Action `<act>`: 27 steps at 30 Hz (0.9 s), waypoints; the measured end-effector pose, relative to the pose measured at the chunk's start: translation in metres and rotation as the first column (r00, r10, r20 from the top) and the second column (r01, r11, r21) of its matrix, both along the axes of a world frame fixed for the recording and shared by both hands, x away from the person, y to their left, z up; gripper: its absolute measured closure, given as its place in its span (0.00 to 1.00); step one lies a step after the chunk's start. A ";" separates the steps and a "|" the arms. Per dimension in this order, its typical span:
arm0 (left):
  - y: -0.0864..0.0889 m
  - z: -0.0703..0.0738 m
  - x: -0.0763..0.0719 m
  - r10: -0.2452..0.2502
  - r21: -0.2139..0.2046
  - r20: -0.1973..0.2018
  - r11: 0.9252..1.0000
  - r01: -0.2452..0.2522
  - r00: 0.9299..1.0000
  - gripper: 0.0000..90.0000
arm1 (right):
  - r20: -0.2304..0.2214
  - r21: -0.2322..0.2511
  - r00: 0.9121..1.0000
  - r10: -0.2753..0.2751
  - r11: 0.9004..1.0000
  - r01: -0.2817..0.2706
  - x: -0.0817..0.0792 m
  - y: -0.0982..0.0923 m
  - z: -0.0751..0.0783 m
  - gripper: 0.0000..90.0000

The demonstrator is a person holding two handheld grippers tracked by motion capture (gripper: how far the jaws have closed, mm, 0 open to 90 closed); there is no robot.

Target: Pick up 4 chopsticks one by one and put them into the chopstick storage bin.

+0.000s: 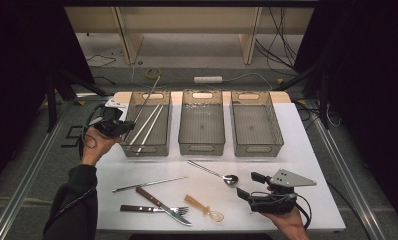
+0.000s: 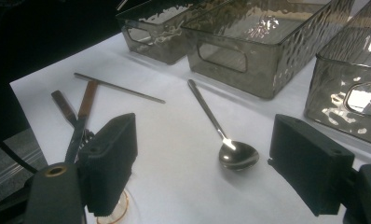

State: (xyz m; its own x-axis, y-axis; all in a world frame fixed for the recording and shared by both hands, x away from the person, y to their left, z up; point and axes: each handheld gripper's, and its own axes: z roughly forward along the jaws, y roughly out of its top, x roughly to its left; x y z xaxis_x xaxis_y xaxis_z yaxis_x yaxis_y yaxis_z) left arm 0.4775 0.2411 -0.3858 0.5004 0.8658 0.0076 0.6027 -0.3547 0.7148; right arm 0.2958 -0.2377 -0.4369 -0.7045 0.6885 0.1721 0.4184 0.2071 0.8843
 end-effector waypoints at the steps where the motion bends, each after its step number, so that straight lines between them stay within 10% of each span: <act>1: 0.000 -0.001 0.001 0.002 0.001 -0.001 1.000 -0.002 1.000 0.94 | 0.000 0.000 1.000 0.000 1.000 0.000 0.000 0.000 0.000 0.27; 27: 0.000 -0.028 0.011 0.047 0.019 -0.024 0.999 -0.047 0.999 0.94 | 0.003 -0.003 1.000 0.001 1.000 -0.001 -0.001 0.000 0.001 0.27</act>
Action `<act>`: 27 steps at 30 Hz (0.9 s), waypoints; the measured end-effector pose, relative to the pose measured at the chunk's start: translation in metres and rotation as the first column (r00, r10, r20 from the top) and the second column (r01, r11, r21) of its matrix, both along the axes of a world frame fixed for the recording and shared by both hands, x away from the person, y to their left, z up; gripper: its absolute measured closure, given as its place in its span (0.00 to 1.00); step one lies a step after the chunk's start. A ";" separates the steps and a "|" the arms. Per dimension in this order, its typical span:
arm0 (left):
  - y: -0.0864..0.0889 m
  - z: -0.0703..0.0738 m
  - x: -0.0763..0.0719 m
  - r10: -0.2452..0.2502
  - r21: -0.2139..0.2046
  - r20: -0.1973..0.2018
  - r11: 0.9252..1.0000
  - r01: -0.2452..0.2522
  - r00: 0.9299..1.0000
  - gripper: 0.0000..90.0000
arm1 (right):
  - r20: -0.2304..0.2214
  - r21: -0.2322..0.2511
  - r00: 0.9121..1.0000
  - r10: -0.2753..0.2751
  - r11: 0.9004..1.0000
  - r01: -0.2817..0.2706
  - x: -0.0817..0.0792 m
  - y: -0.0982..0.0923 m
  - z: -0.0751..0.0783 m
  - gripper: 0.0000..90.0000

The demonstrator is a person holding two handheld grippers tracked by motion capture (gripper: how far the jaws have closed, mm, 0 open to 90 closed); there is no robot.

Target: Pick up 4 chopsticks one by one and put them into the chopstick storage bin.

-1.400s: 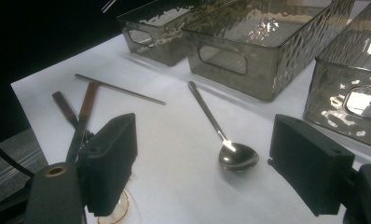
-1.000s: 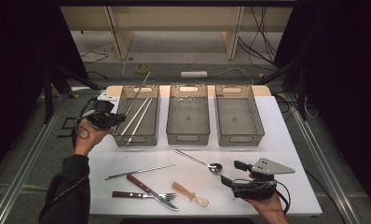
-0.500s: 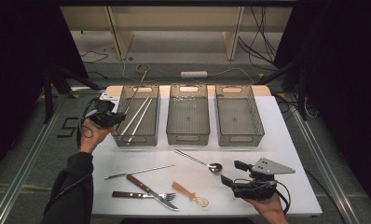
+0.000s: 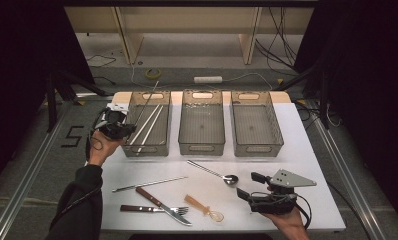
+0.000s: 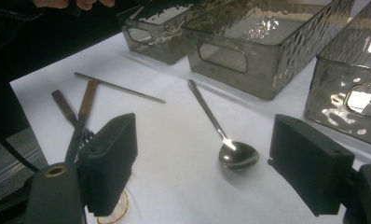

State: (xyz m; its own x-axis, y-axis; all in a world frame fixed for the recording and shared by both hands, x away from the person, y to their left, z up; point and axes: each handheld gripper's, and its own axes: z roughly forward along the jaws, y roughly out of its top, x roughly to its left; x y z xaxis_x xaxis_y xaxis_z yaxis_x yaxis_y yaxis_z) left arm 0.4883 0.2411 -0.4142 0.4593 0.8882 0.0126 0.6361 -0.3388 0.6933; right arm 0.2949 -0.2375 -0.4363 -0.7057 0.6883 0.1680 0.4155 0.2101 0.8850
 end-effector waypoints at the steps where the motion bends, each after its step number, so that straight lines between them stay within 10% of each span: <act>1: 0.000 0.000 0.000 0.001 0.001 -0.002 1.000 -0.001 1.000 0.94 | 0.000 0.000 1.000 -0.001 1.000 0.001 0.000 0.000 0.000 0.27; 21: -0.005 -0.016 0.004 0.040 0.021 -0.050 0.999 -0.039 0.998 0.92 | -0.002 0.000 1.000 0.000 1.000 0.000 0.000 0.000 0.000 0.27; 27: -0.006 -0.006 0.002 0.067 0.007 -0.023 0.998 -0.067 0.997 0.58 | -0.002 0.000 1.000 0.000 1.000 0.000 0.000 0.000 0.000 0.27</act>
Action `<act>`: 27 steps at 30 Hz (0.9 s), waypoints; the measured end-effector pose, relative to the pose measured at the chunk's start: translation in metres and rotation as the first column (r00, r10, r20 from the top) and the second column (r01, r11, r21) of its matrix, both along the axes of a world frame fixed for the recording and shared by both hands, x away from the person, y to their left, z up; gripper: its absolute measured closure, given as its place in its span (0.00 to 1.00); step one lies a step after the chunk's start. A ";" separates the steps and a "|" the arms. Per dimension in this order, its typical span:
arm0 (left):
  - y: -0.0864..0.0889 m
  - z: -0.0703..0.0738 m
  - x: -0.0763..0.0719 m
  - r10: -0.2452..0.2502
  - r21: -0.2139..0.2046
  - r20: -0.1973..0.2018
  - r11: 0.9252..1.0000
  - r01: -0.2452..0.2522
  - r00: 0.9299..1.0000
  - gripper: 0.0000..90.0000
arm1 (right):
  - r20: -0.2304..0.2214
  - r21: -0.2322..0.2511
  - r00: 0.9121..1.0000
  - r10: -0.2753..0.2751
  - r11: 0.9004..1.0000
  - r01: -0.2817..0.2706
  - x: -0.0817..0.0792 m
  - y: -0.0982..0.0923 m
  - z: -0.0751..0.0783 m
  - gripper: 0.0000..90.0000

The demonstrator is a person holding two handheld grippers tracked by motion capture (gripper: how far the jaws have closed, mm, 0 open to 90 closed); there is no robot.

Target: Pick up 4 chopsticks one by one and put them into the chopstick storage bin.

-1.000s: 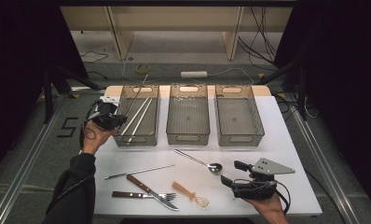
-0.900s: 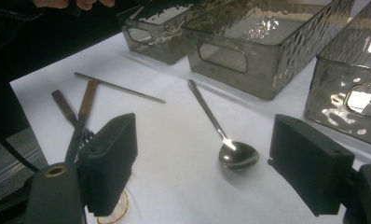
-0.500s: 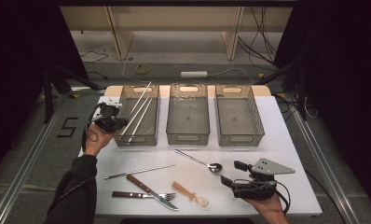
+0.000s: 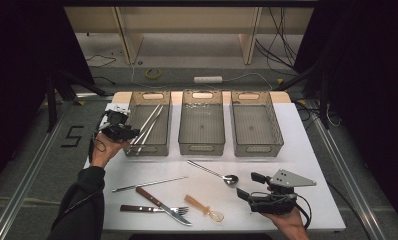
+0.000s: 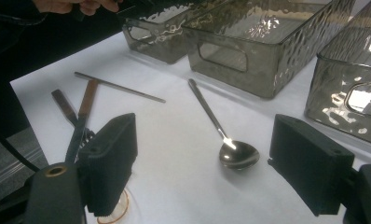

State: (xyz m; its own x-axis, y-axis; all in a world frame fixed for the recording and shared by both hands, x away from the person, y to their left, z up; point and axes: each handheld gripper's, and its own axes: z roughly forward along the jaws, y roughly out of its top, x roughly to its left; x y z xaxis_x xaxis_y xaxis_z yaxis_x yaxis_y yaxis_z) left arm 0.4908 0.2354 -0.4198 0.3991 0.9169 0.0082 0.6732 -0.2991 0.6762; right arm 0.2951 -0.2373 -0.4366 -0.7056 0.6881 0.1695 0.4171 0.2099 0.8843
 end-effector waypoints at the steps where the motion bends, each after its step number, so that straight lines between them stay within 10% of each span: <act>1: 0.000 0.002 -0.001 0.001 -0.004 0.001 1.000 -0.001 1.000 0.55 | 0.000 0.000 1.000 0.000 1.000 0.000 0.000 0.000 0.000 0.27; 13: -0.006 0.024 -0.028 -0.111 0.012 -0.063 0.994 0.112 0.992 0.33 | 0.002 0.000 1.000 0.005 1.000 -0.005 -0.001 0.000 0.001 0.27; 27: -0.028 0.022 -0.064 -0.265 0.082 -0.166 0.956 0.281 0.950 0.26 | 0.004 -0.003 1.000 0.005 1.000 -0.005 -0.001 0.000 0.001 0.27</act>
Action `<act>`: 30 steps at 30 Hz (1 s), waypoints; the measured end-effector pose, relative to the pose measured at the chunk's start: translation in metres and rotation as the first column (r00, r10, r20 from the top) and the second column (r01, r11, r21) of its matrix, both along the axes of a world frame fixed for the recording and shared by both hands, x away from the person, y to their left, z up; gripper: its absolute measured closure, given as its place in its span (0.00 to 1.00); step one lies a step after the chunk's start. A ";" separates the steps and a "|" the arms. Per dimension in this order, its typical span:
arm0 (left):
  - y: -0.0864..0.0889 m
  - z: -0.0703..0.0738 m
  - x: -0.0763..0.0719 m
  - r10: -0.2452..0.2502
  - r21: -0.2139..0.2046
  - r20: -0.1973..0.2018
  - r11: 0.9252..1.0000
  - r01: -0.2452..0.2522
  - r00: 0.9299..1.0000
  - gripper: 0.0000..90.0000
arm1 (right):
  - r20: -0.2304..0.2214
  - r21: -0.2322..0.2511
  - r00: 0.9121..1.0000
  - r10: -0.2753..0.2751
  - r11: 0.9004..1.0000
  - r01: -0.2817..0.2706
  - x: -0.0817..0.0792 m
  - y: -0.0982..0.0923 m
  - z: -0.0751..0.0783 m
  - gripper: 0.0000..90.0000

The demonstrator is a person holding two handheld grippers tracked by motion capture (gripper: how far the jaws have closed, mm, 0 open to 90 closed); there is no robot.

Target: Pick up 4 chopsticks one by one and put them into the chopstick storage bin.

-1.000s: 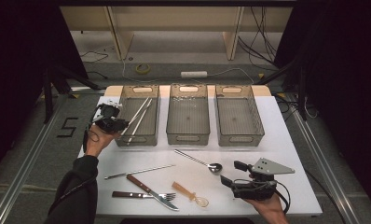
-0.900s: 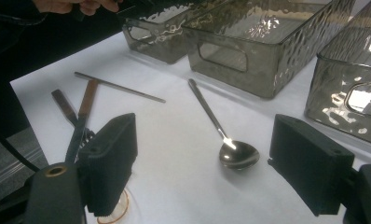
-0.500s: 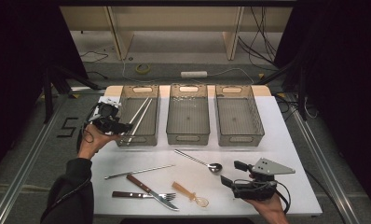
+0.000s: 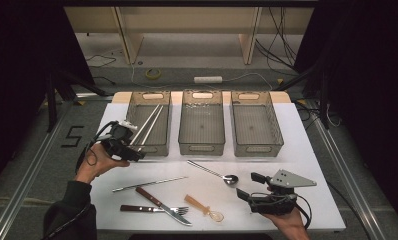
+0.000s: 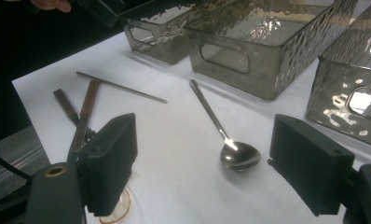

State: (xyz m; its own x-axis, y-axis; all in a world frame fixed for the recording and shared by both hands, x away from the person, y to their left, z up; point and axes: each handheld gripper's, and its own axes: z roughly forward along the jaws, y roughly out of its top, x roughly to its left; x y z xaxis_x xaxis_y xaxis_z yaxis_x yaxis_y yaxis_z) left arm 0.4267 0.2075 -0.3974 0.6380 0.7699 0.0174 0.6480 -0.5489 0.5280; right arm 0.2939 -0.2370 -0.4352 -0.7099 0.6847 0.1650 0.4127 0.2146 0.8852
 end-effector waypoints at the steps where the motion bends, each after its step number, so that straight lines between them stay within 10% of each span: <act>1: -0.003 -0.001 -0.002 -0.007 0.004 -0.004 1.000 0.007 1.000 0.26 | 0.000 0.001 1.000 0.001 1.000 -0.001 0.000 0.000 0.000 0.27; 22: -0.032 -0.022 -0.021 -0.109 0.136 -0.093 0.983 0.121 0.990 0.22 | 0.001 0.004 1.000 0.002 1.000 -0.002 -0.001 0.000 0.000 0.27; 30: -0.039 -0.036 -0.022 -0.144 0.205 -0.160 0.963 0.176 0.977 0.31 | 0.000 0.004 1.000 0.003 1.000 -0.003 0.000 0.000 0.000 0.27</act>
State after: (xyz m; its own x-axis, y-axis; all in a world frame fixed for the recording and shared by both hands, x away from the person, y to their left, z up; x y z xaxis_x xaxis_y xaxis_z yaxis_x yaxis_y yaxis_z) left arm 0.4051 0.1681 -0.4336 0.7605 0.6453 0.0725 0.6019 -0.7424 0.2942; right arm 0.2935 -0.2370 -0.4348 -0.7119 0.6818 0.1681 0.4123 0.2121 0.8860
